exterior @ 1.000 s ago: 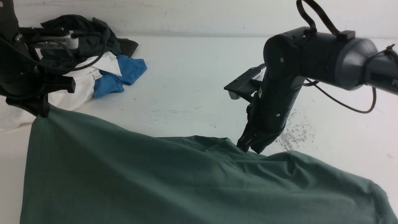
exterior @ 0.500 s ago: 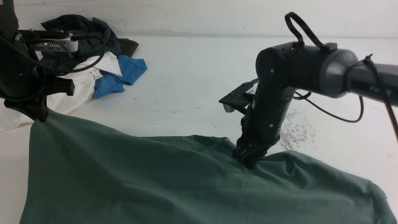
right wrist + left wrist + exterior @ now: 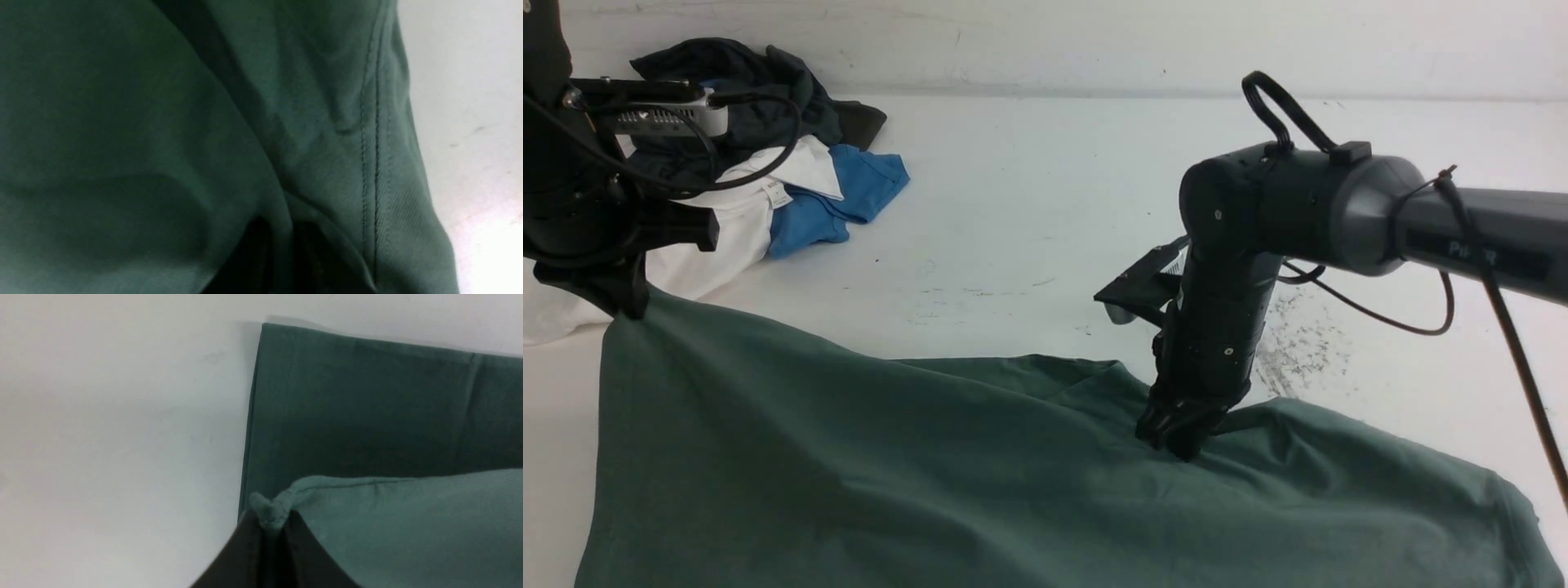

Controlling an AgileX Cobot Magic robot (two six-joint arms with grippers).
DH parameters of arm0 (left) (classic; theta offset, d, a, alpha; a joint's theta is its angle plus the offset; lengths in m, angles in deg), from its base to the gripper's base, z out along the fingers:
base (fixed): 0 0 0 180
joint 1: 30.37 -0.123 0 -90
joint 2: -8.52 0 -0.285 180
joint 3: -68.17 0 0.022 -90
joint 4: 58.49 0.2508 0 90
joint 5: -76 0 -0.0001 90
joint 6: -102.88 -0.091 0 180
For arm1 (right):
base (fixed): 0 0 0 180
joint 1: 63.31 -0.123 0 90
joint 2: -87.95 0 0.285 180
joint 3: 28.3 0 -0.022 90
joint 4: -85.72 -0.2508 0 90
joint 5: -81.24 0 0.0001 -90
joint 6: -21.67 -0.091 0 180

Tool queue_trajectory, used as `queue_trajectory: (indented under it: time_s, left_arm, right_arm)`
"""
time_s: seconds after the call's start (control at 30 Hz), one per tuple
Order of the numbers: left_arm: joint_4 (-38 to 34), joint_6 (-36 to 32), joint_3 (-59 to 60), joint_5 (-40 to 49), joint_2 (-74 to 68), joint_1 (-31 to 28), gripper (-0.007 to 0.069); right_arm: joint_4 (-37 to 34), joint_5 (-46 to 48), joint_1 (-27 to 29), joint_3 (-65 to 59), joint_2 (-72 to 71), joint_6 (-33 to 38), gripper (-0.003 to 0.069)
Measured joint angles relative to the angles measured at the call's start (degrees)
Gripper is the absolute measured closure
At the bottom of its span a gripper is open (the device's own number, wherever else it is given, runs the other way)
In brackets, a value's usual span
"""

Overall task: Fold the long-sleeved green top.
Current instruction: Use both arms to drag the lower edge of the fabric forward and fold it over the upper edge

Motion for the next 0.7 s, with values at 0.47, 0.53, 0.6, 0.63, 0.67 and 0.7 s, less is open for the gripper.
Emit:
queue_trajectory:
  time_s: [0.47,0.53,0.6,0.63,0.67,0.7]
  left_arm:
    - [0.1,0.5,-6.2,0.5,3.9,0.0,0.0608]
    - [0.2,0.9,-7.6,0.5,3.8,0.0,0.0608]
    - [1.0,1.7,-8.1,0.3,3.8,0.0,0.0608]
    - [1.4,2.1,-8.1,0.0,3.8,0.0,0.0608]
    - [2.1,2.5,-8.1,-0.3,3.7,0.0,0.0608]
    - [2.9,3.4,-8.2,-1.2,3.3,0.0,0.0608]
  right_arm:
    - [4.9,1.0,0.1,4.9,-12.3,-1.6,0.0657]
    - [4.9,1.3,1.1,9.2,-12.6,-1.7,0.0657]
    - [4.8,1.4,2.1,12.4,-11.9,-1.7,0.0657]
    - [4.7,1.4,2.5,13.2,-11.5,-1.7,0.0657]
    - [4.4,1.4,3.0,14.6,-10.9,-1.7,0.0657]
    - [3.6,1.4,3.7,16.1,-9.5,-1.7,0.0657]
